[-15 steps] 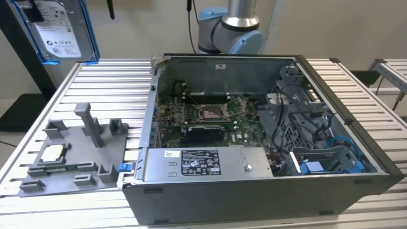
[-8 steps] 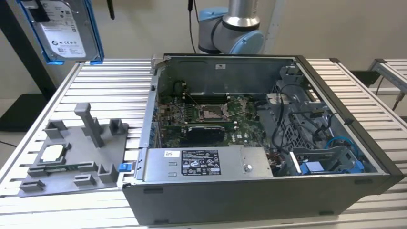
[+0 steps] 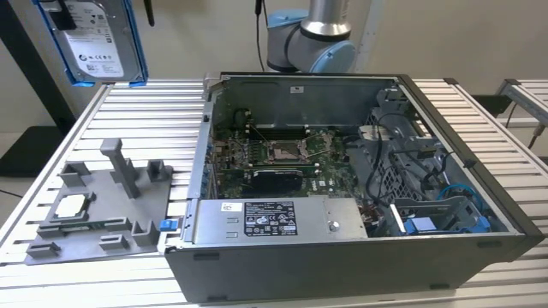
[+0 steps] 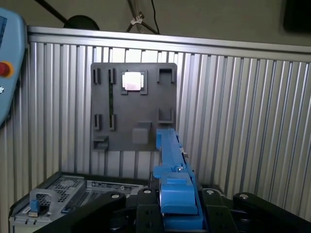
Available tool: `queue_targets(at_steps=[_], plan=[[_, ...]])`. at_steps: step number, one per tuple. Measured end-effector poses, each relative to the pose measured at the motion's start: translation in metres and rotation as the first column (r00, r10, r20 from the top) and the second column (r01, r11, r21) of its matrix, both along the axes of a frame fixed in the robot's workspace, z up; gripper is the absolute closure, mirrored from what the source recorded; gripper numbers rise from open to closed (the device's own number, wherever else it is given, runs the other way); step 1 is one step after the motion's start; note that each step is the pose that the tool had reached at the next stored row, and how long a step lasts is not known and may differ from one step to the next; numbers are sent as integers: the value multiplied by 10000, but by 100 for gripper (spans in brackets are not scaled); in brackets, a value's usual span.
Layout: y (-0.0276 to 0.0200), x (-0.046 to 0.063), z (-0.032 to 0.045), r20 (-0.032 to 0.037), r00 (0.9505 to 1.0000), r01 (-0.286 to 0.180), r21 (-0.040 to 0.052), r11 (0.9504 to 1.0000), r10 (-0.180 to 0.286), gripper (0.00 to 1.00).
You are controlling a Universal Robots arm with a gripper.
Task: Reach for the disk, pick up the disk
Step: 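Pick up the disk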
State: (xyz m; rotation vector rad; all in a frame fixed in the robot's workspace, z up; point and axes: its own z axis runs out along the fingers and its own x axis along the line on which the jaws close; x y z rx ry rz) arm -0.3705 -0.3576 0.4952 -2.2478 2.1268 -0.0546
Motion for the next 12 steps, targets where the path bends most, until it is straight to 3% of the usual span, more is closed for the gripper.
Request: queue_targets(at_steps=[12], plan=[[1,190,-1,1,10000,0,0,10000,0,100]])
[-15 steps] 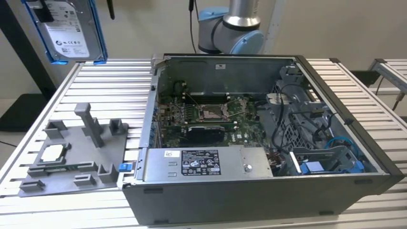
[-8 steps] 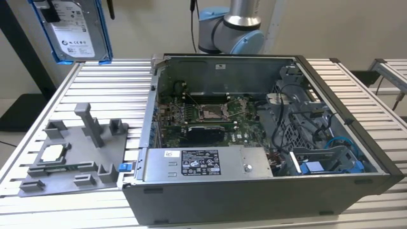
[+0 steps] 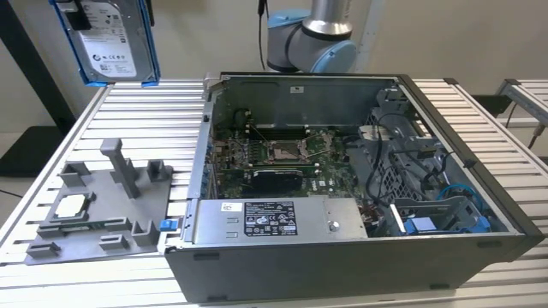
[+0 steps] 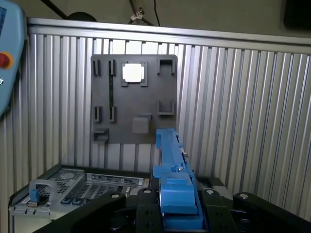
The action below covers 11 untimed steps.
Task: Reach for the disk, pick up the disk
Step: 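Pick up the disk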
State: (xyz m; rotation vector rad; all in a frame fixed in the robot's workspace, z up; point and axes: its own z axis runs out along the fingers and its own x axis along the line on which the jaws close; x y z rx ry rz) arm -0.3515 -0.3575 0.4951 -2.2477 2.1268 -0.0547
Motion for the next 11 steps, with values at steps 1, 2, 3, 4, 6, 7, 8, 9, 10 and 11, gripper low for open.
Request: queue_targets(at_steps=[1,2,3,4,6,7,8,9,10,11], plan=[[0,18,0,0,10000,0,0,10000,0,100],[0,36,0,0,10000,0,0,10000,0,100],[0,55,0,0,10000,0,0,10000,0,100],[0,73,0,0,10000,0,0,10000,0,100],[1,99,0,0,10000,0,0,10000,0,100],[1,112,0,-1,10000,0,0,10000,0,100],[1,124,0,0,10000,0,0,10000,0,100],[1,136,0,-1,10000,0,0,10000,0,100],[1,149,0,0,10000,0,0,10000,0,100],[2,167,0,-1,10000,0,-1,10000,0,100]])
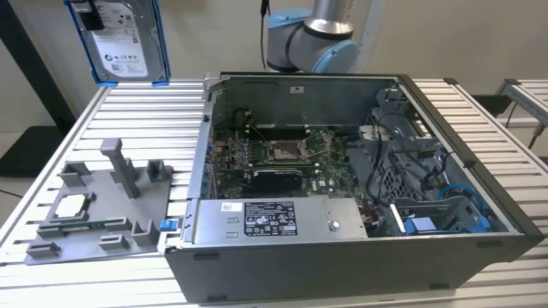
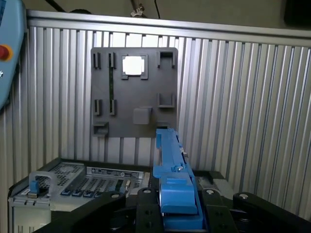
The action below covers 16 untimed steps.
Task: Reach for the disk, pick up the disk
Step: 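Pick up the disk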
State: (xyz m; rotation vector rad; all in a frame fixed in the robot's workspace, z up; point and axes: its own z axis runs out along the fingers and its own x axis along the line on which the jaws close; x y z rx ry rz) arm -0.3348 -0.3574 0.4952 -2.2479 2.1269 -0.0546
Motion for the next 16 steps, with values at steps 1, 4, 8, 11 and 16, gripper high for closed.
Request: queue_targets(at_steps=[1,4,8,11,16], plan=[[0,18,-1,1,10000,0,1,10000,0,100],[1,67,0,1,10000,0,1,10000,0,100],[2,129,-1,1,10000,0,1,10000,0,100],[2,174,-1,1,10000,0,1,10000,0,100],[2,238,-1,1,10000,0,1,10000,0,100]])
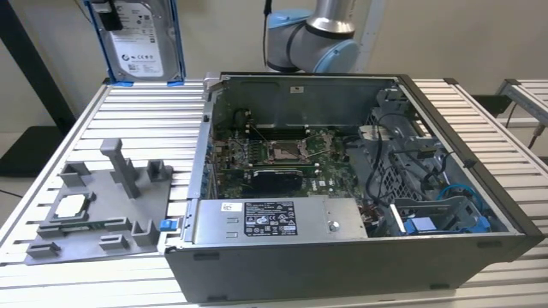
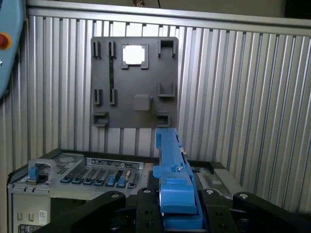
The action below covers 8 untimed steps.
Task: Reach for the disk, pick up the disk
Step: 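Pick up the disk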
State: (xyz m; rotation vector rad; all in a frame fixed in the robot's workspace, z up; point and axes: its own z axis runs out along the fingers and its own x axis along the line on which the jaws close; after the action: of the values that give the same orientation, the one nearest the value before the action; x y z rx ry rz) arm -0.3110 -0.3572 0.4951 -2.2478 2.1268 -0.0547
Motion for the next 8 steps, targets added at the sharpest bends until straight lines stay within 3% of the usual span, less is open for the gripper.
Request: queue_targets(at_steps=[8], plan=[[0,107,0,0,10000,0,0,10000,0,100]])
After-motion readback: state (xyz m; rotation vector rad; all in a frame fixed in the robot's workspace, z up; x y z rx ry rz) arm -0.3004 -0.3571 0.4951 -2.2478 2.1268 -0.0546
